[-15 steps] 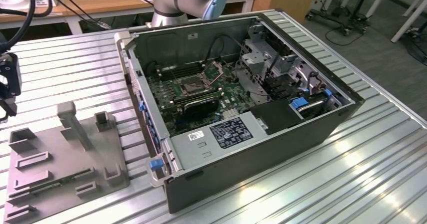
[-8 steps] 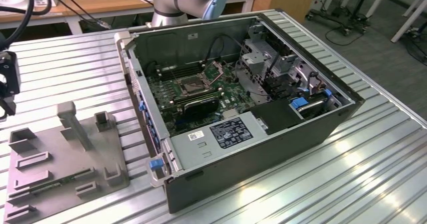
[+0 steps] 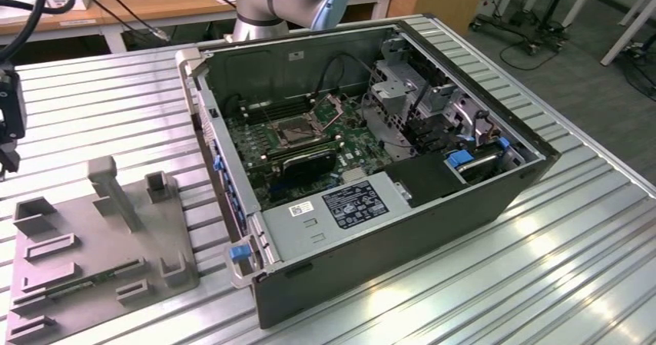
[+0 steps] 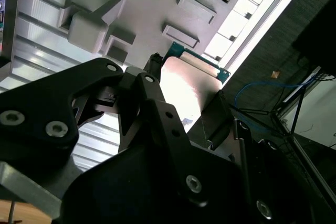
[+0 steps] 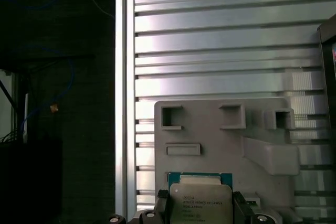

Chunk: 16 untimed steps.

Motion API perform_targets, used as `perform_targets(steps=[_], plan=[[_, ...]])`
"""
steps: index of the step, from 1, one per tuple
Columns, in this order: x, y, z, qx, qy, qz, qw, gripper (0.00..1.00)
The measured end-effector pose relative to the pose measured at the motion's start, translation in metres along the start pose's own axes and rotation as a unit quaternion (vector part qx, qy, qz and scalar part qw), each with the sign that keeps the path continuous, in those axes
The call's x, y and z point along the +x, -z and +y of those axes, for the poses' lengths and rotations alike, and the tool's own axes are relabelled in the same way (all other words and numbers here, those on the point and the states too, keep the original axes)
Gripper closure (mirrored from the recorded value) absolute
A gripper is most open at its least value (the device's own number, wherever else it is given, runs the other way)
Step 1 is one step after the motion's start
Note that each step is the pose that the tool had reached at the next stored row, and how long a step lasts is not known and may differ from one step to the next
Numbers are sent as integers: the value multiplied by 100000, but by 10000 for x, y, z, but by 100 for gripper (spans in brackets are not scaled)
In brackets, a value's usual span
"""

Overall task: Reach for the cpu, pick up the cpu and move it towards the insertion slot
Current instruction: 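Pick up the cpu and move it towards the insertion slot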

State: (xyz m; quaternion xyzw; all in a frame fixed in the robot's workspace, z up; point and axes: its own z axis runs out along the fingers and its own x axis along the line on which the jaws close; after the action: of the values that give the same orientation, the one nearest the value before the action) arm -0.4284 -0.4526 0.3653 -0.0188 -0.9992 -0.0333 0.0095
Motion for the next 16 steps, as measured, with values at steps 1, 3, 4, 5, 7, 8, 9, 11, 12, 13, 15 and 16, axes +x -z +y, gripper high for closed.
perform_targets(steps=[1, 3, 4, 5, 7, 8, 9, 11, 12, 13, 15, 16], plan=[[0, 4, 0, 2, -2, -2, 100000, 45], [0, 5, 0, -2, -2, -11, 100000, 45], [0, 5, 1, -1, -3, -6, 100000, 45], [0, 6, 1, 4, -5, -2, 100000, 45], [0, 7, 1, 8, -4, 2, 100000, 45], [0, 6, 0, 6, -2, 0, 100000, 45], [0, 7, 1, 6, -2, 0, 100000, 45], [0, 7, 1, 5, -2, 1, 100000, 45], [0, 7, 1, 7, -3, 2, 100000, 45], [0, 8, 1, 6, -5, 2, 100000, 45], [1, 18, 1, 20, -6, 19, 100000, 45], [0, 25, 2, 17, -3, 14, 100000, 45]])
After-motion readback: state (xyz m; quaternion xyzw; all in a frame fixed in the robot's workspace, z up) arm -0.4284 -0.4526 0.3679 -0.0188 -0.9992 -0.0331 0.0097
